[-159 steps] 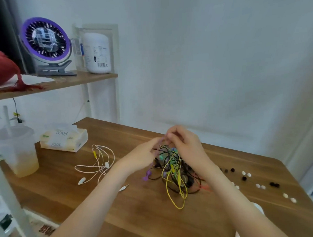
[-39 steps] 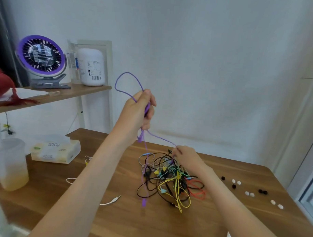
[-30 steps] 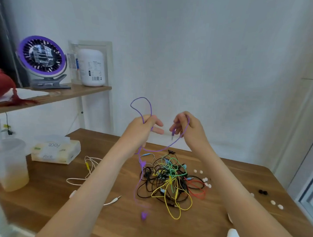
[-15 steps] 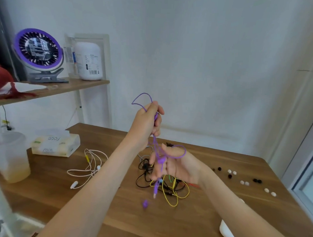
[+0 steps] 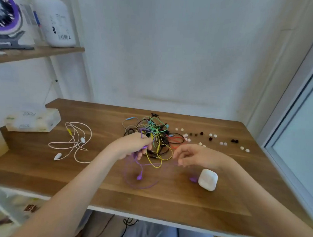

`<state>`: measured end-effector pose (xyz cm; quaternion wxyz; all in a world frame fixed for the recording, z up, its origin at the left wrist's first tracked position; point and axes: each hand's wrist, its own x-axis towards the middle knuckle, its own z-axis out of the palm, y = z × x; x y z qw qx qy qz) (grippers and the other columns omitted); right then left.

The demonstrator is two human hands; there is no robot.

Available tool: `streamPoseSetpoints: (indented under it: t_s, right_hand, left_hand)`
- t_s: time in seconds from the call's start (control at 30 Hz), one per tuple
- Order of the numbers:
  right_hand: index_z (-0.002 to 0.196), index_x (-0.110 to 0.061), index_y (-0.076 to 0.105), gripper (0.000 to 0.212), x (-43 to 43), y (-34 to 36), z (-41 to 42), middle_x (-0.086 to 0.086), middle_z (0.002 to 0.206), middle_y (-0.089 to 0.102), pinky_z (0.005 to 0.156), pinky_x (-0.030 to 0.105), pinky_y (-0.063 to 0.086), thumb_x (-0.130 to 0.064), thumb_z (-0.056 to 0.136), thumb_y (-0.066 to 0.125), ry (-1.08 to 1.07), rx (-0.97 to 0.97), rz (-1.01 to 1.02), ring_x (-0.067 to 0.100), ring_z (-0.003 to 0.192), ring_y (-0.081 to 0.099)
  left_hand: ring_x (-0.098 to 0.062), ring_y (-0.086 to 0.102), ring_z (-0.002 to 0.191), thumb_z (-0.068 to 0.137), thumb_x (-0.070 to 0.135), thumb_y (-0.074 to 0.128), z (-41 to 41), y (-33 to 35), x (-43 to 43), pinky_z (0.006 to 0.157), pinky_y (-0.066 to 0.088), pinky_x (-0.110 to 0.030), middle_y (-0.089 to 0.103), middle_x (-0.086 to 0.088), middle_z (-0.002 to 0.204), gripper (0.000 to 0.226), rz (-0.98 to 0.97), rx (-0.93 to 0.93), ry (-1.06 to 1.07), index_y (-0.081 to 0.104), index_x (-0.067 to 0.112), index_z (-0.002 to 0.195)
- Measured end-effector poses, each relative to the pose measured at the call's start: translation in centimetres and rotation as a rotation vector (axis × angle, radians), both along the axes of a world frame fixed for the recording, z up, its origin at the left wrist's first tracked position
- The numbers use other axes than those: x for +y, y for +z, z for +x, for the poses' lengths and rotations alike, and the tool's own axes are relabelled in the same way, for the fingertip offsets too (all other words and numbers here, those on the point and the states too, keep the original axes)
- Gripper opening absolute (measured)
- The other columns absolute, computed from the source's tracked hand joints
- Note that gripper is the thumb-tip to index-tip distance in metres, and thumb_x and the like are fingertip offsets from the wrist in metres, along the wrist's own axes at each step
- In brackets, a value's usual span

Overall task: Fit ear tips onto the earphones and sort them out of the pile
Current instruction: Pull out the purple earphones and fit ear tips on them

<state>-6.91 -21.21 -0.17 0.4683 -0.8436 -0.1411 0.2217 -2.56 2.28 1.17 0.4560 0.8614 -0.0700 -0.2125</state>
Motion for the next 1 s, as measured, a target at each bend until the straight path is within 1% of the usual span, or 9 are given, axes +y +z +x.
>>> streamPoseSetpoints:
  t_s: [0.13,0.27,0.33,0.4,0.47,0.57,0.7,0.83,1.0]
  right_hand:
    - [0.118,-0.02,0.055,0.033,-1.1,-0.9,-1.0,-0.001,0.115,0.059,0.087,0.022,0.046,-0.014,0.088,0.067,-0.044,-0.084,-0.318,0.02,0.109,0.057]
    - [0.117,-0.023,0.044,0.048,-0.8,-0.9,-2.2,-0.007,0.111,0.039,0.084,0.027,0.03,-0.039,0.081,0.072,-0.004,-0.27,-0.736,0.013,0.106,0.036]
    - [0.103,-0.023,0.045,0.037,-0.6,-1.2,-2.4,-0.007,0.104,0.043,0.083,0.027,0.029,-0.037,0.082,0.071,0.012,-0.269,-0.76,0.013,0.099,0.038]
    - [0.098,-0.022,0.049,0.024,-0.6,-1.5,-2.4,-0.009,0.098,0.046,0.083,0.026,0.033,-0.03,0.086,0.067,0.029,-0.204,-0.72,0.013,0.095,0.044]
    - [0.093,-0.023,0.052,0.011,-0.5,-1.7,-2.3,-0.01,0.095,0.046,0.084,0.028,0.042,-0.024,0.089,0.063,0.042,-0.189,-0.674,0.015,0.095,0.049]
    - [0.089,-0.022,0.056,0.009,-0.3,-1.8,-2.2,-0.006,0.099,0.053,0.082,0.026,0.046,-0.015,0.093,0.052,0.044,-0.285,-0.655,0.014,0.091,0.054]
    - [0.088,-0.024,0.059,0.021,0.5,-1.5,-1.9,-0.008,0.092,0.053,0.066,0.013,0.039,-0.008,0.093,0.046,-0.017,-0.408,-0.484,0.007,0.076,0.051]
    - [0.089,-0.024,0.063,0.011,0.6,-1.4,-1.3,-0.005,0.097,0.058,0.077,0.022,0.046,-0.014,0.091,0.059,-0.022,-0.39,-0.36,0.007,0.083,0.055]
    - [0.088,-0.023,0.065,0.007,1.4,-1.5,-1.1,-0.013,0.078,0.058,0.063,0.011,0.041,-0.018,0.091,0.06,-0.01,-0.333,-0.311,-0.006,0.063,0.051]
  left_hand:
    - [-0.014,0.053,0.061,0.097,0.03,0.053,-0.3,-1.4,-0.5,0.057,0.043,-0.022,0.058,-0.003,0.073,0.025,0.176,-0.163,-0.015,0.059,0.01,0.083]
    - [-0.018,0.049,0.078,0.083,0.054,0.063,-0.5,-1.6,-0.8,0.068,0.037,-0.03,0.05,-0.004,0.082,0.044,0.439,-0.347,-0.033,0.051,0.012,0.079]
    - [-0.021,0.051,0.092,0.075,0.065,0.065,-0.5,-1.7,-1.1,0.075,0.041,-0.032,0.048,-0.008,0.093,0.057,0.474,-0.391,-0.031,0.05,0.01,0.082]
    - [-0.025,0.046,0.113,0.071,0.068,0.067,-0.8,-1.6,-1.4,0.091,0.04,-0.033,0.046,-0.01,0.114,0.076,0.432,-0.472,0.069,0.053,0.005,0.111]
    - [-0.024,0.043,0.12,0.07,0.068,0.067,-1.0,-1.4,-1.6,0.096,0.037,-0.032,0.045,-0.008,0.121,0.082,0.358,-0.563,0.173,0.051,0.008,0.122]
    - [-0.02,0.045,0.118,0.074,0.068,0.063,-1.5,-1.0,-1.8,0.095,0.039,-0.033,0.047,-0.005,0.12,0.065,0.339,-0.506,0.136,0.058,0.016,0.112]
    - [-0.018,0.051,0.1,0.079,0.05,0.069,-2.3,-1.2,-0.9,0.077,0.036,-0.028,0.047,0.002,0.098,0.034,0.387,-0.554,0.025,0.059,0.018,0.087]
    - [-0.024,0.049,0.088,0.076,0.026,0.077,-2.7,-1.4,-0.2,0.069,0.023,-0.027,0.039,0.005,0.085,0.028,0.427,-0.982,-0.046,0.054,0.012,0.086]
    - [-0.031,0.049,0.077,0.06,0.003,0.081,-2.6,-2.8,0.4,0.069,0.029,-0.034,0.049,-0.012,0.095,0.054,0.613,-1.458,0.058,0.044,0.009,0.1]
